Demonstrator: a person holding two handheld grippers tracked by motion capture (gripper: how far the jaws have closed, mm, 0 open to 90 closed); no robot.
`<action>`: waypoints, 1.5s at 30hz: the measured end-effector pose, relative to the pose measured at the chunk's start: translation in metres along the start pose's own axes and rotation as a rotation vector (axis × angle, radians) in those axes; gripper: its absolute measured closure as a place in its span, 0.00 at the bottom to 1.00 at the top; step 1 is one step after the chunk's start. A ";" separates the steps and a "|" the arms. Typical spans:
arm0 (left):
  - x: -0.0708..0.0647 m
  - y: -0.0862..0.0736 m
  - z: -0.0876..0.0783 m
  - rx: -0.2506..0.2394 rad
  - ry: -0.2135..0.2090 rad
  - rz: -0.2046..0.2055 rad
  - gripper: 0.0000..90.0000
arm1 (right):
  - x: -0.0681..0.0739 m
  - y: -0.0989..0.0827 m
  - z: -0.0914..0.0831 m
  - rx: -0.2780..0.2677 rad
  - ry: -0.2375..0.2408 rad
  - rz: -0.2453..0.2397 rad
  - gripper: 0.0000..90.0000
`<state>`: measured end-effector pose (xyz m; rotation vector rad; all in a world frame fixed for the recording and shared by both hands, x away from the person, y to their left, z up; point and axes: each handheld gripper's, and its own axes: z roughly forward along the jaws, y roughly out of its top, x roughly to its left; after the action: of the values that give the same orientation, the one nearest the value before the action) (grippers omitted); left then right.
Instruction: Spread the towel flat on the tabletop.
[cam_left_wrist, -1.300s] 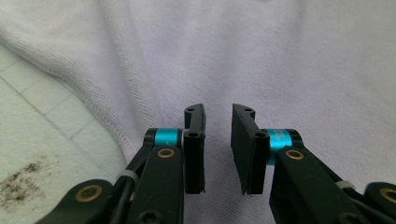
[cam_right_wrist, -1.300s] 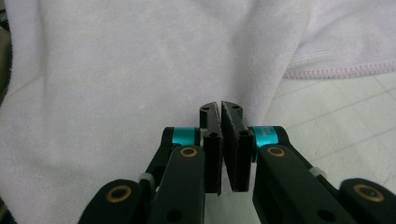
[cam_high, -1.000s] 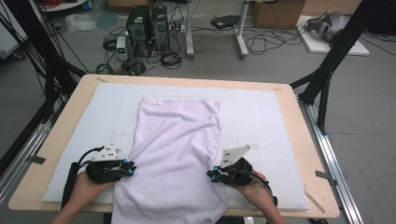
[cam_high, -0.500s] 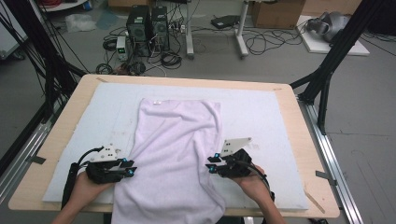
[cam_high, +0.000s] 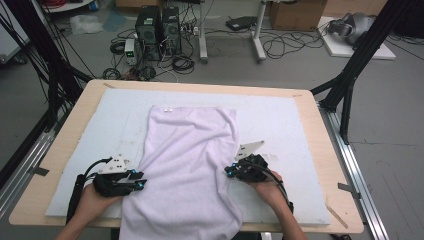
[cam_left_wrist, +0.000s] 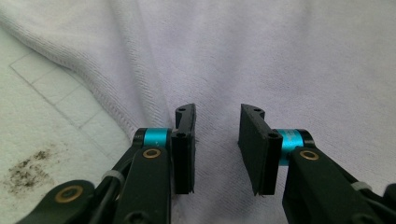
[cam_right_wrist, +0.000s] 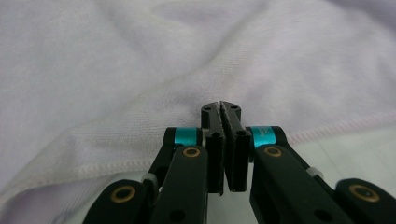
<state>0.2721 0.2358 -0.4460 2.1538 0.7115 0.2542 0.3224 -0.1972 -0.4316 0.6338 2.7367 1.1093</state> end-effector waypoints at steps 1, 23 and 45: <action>0.000 0.000 0.000 -0.001 0.002 0.000 0.74 | -0.003 -0.004 -0.009 0.003 -0.025 0.008 0.99; 0.005 -0.003 -0.009 0.020 0.049 0.030 0.95 | 0.021 -0.034 -0.021 0.004 0.054 -0.021 0.98; -0.009 -0.011 -0.021 0.021 -0.034 0.062 0.96 | 0.054 -0.040 -0.023 -0.003 0.155 -0.107 0.97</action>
<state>0.2517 0.2492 -0.4407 2.1970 0.6314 0.2431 0.2540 -0.2147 -0.4405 0.4118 2.8582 1.1848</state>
